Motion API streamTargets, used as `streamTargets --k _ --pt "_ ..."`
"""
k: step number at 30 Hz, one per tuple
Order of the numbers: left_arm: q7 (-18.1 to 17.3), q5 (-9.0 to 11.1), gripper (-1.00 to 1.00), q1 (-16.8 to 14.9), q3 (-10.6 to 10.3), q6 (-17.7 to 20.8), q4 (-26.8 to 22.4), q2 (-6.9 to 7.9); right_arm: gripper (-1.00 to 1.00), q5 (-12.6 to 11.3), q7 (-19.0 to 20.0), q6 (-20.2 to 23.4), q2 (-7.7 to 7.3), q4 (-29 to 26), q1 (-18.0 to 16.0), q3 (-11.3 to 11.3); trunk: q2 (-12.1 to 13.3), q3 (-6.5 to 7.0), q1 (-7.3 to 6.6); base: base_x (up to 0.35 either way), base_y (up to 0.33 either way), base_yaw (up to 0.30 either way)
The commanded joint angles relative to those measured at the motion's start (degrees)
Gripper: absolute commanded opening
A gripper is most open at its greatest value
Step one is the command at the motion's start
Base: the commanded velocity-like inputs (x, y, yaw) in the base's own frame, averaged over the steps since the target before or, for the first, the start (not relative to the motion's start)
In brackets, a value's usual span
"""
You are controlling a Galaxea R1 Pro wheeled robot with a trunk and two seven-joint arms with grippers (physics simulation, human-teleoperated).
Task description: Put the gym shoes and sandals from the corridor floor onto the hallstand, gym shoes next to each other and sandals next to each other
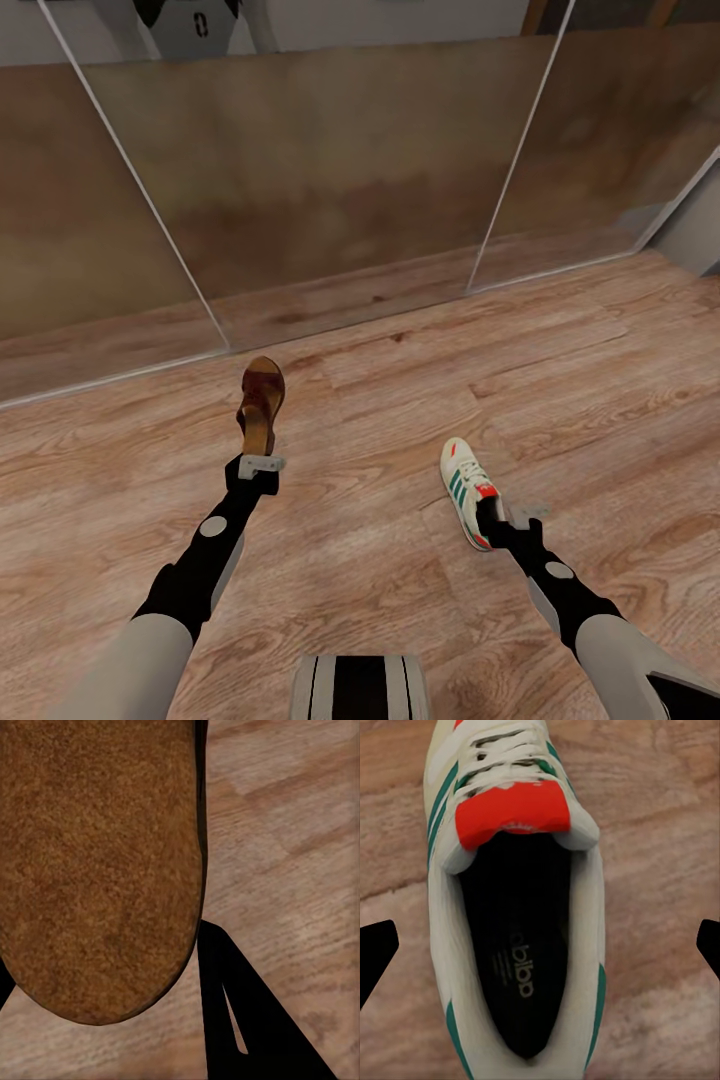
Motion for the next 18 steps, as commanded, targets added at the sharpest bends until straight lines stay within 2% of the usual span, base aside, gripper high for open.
streamTargets --k 1,8,18 --pt "-0.4 -0.7 -1.0 0.0 0.3 -0.2 0.0 -0.07 1.0 0.4 0.3 -0.2 0.02 0.0 0.0 -0.5 0.0 -0.05 -0.01 0.0 0.0 -0.018" --pt "-0.4 -0.7 -1.0 0.0 0.3 -0.2 0.0 -0.07 1.0 0.4 0.3 -0.2 0.02 0.0 0.0 -0.5 -0.1 -1.89 0.17 0.0 0.0 -0.004" --pt "-0.4 -0.7 -1.0 0.0 0.3 -0.2 -0.1 -0.07 1.0 0.4 0.3 -0.2 0.02 0.0 0.0 -0.5 -0.1 -2.33 0.17 0.0 0.0 0.02"
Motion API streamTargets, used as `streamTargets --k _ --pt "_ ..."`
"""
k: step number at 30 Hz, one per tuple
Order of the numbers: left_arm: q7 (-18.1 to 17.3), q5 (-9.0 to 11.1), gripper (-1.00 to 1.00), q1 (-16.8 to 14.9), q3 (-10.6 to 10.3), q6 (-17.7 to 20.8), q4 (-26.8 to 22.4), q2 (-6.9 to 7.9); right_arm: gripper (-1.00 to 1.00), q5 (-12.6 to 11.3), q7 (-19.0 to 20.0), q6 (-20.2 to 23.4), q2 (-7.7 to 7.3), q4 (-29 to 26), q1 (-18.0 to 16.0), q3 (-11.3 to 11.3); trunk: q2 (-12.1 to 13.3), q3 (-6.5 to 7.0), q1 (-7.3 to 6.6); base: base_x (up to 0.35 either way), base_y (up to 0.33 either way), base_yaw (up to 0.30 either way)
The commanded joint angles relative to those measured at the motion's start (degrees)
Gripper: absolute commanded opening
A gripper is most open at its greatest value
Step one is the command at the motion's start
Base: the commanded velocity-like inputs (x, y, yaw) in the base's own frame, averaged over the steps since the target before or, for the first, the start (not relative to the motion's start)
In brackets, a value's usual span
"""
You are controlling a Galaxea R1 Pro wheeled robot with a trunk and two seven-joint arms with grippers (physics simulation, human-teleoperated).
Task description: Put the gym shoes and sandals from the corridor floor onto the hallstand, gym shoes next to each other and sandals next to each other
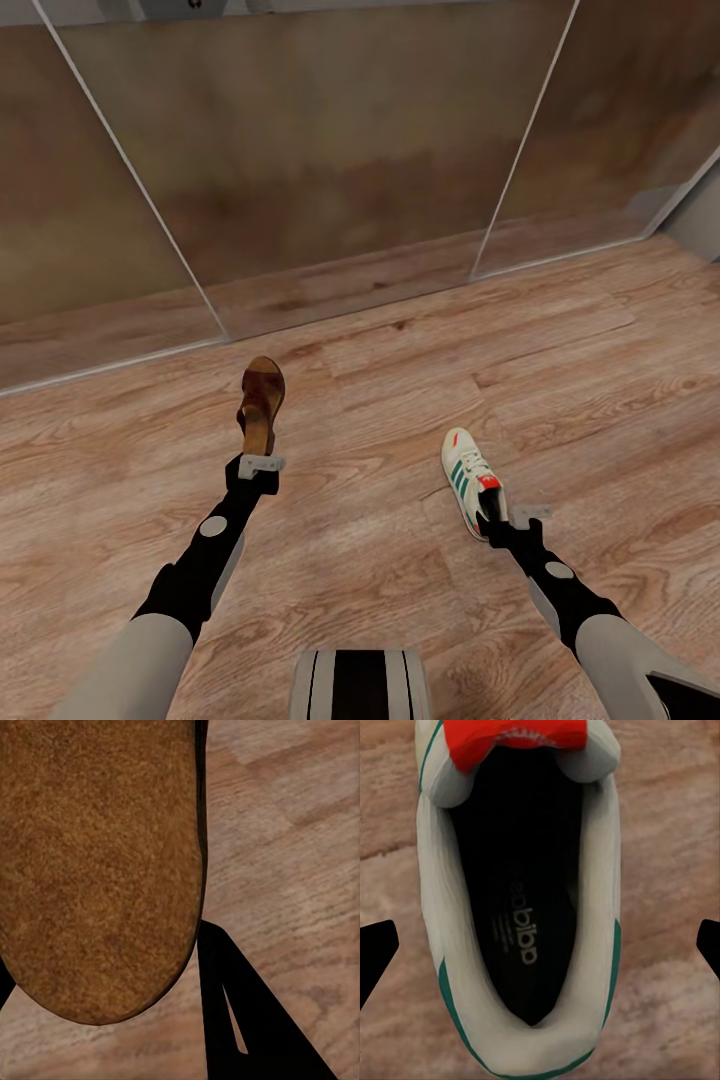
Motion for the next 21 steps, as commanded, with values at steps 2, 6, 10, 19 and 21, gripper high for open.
streamTargets --k 2,6,10,19,21 --pt "-0.4 -0.7 -1.0 0.0 0.3 -0.2 0.0 -0.06 1.0 0.4 0.3 -0.2 0.02 0.0 0.0 -0.5 0.0 -0.26 0.02 0.0 0.0 0.002" --pt "-0.4 -0.7 -1.0 0.0 0.3 -0.2 0.0 -0.06 1.0 0.4 0.3 -0.2 0.02 0.0 0.0 -0.5 -0.1 -1.15 0.12 0.0 0.0 0.0" --pt "-0.4 -0.7 -1.0 0.0 0.3 -0.2 0.0 -0.06 1.0 0.4 0.3 -0.2 0.02 0.0 0.0 -0.5 -0.1 -2.07 0.2 0.0 0.0 0.0" --pt "-0.4 -0.7 -1.0 0.0 0.3 -0.2 0.0 -0.06 1.0 0.4 0.3 -0.2 0.02 0.0 0.0 -0.4 -0.1 -2.79 0.25 0.0 0.0 0.0" --pt "-0.4 -0.7 -1.0 0.0 0.3 -0.2 0.0 -0.06 1.0 0.4 0.2 -0.2 0.02 0.0 0.0 -0.4 -0.2 -3.23 0.3 0.0 0.0 0.0"
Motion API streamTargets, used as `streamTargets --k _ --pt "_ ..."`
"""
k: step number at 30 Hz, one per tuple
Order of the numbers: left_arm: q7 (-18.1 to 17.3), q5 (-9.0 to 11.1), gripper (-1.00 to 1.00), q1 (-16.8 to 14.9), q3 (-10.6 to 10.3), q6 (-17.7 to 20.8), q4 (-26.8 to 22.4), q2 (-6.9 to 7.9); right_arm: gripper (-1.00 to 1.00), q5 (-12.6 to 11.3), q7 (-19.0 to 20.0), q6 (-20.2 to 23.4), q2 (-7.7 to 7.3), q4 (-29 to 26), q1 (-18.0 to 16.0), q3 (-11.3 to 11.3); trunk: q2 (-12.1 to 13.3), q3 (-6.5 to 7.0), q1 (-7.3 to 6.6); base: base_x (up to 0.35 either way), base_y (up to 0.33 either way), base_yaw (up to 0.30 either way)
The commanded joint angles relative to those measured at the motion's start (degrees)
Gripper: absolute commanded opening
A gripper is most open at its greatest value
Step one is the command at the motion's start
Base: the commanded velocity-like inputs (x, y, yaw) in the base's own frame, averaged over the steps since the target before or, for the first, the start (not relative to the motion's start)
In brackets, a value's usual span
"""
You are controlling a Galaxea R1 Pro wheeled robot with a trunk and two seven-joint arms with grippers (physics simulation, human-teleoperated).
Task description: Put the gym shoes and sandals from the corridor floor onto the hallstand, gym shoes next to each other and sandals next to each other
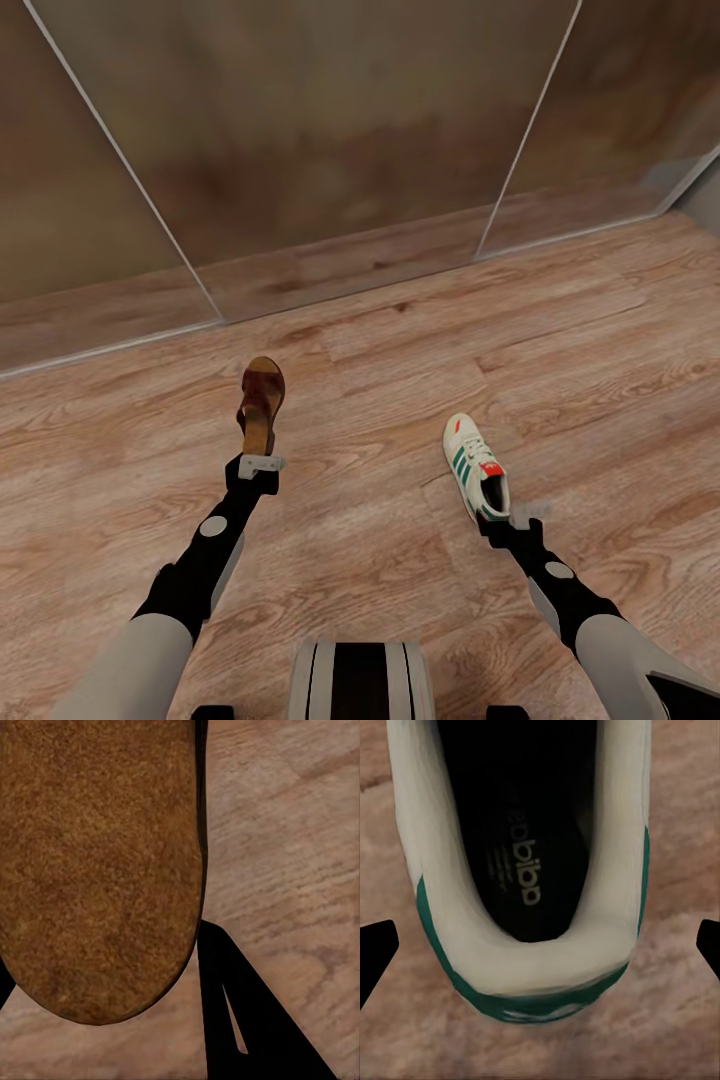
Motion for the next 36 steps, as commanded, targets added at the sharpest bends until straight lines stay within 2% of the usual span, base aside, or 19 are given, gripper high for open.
streamTargets --k 1,6,13,36 --pt "-0.4 -0.6 -1.0 0.0 0.3 -0.2 0.0 -0.07 1.0 0.4 0.3 -0.2 0.02 0.0 0.0 -0.5 0.0 -0.27 0.01 0.0 0.0 0.0" --pt "-0.4 -0.7 -1.0 0.0 0.2 -0.2 0.0 -0.14 1.0 0.4 0.2 -0.2 0.02 0.0 0.0 -0.5 0.0 -0.75 0.04 0.0 0.0 0.049" --pt "-0.3 -0.7 -1.0 0.0 -1.1 -0.2 0.1 -0.16 1.0 0.4 0.2 -0.2 0.02 0.0 0.0 -0.5 0.0 -0.98 0.04 0.0 0.0 0.021" --pt "-0.3 -0.6 -1.0 0.0 -1.1 -0.2 0.0 -0.15 1.0 0.4 0.3 -0.2 0.02 0.0 0.0 -0.5 0.0 -0.99 0.04 0.038 0.0 0.0"
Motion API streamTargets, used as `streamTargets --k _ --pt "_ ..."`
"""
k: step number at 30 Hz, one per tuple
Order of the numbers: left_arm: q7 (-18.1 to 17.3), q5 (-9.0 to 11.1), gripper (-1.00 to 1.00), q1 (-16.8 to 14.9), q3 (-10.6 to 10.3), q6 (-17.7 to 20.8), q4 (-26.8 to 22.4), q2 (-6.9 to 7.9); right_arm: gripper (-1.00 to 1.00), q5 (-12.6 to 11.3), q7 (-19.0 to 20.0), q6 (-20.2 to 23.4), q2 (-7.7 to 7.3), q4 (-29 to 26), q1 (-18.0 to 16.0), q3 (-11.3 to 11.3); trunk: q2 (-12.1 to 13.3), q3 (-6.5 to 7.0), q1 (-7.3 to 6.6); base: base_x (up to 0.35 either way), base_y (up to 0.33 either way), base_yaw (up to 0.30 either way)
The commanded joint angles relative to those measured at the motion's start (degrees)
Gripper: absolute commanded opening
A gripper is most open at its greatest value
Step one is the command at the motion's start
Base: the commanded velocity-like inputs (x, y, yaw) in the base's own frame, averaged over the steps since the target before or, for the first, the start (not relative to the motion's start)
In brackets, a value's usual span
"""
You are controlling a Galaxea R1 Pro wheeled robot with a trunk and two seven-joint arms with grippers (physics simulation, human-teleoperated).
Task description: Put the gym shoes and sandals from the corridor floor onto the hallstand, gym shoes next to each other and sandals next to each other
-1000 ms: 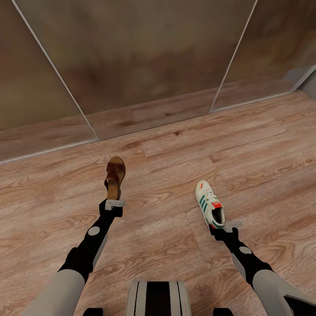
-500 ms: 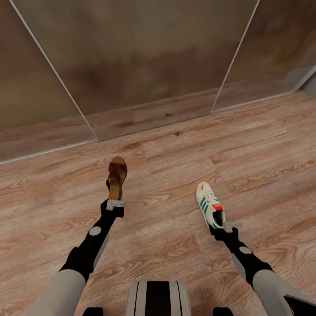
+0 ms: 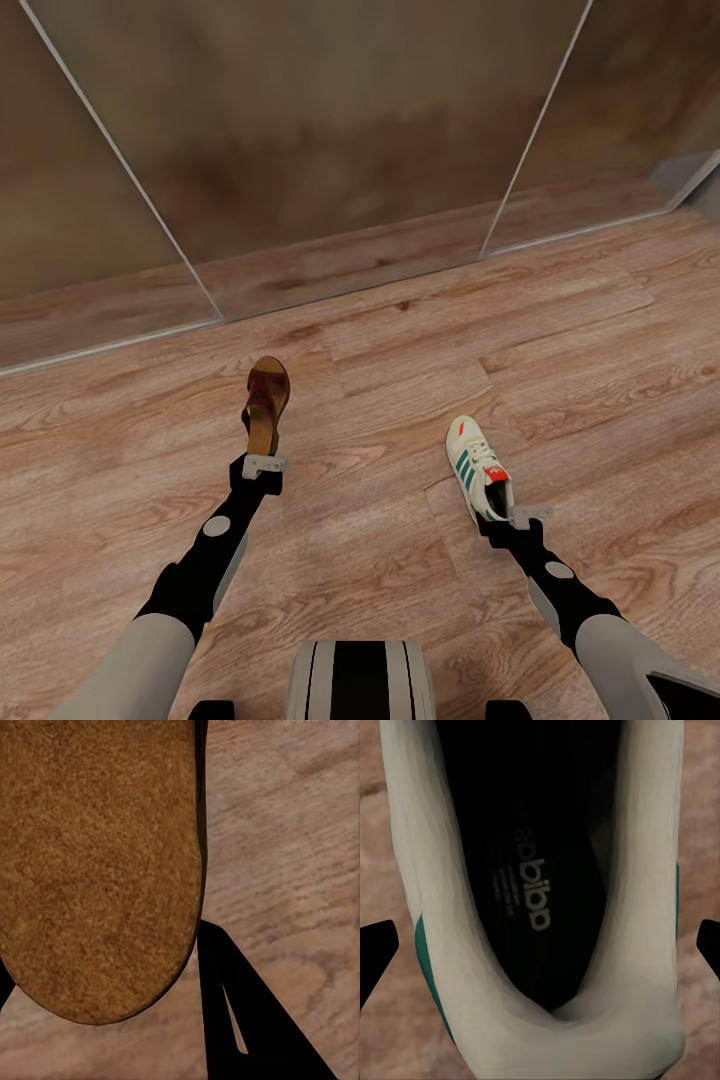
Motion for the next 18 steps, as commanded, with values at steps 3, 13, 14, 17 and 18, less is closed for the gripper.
streamTargets --k 3,13,14,17,18 --pt "-0.2 -0.7 -1.0 0.0 0.2 -0.2 0.0 -0.03 1.0 0.4 0.4 -0.2 0.02 0.0 0.0 -0.5 0.0 -0.03 -0.01 0.012 0.0 0.0" --pt "-0.2 -0.7 -1.0 0.0 0.2 -0.2 -0.1 -0.03 1.0 0.4 0.4 -0.2 0.02 0.0 0.0 -0.5 0.0 -0.03 -0.01 0.001 0.0 0.0" --pt "-0.2 -0.7 -1.0 0.0 0.2 -0.2 -0.1 -0.03 -1.0 0.4 0.3 -0.2 0.02 0.0 0.0 -0.6 0.0 -0.03 -0.01 0.0 0.0 0.0" --pt "-0.2 -0.7 -1.0 0.0 0.2 -0.2 -0.2 -0.03 -1.0 0.4 0.3 -0.2 0.02 0.0 0.0 -0.5 0.0 -0.03 -0.01 0.0 0.0 0.0" --pt "-0.2 -0.7 -1.0 0.0 0.2 -0.2 -0.3 -0.03 -1.0 0.4 0.3 -0.2 0.02 0.0 0.0 -0.5 0.0 -0.03 -0.01 0.0 0.0 0.0"
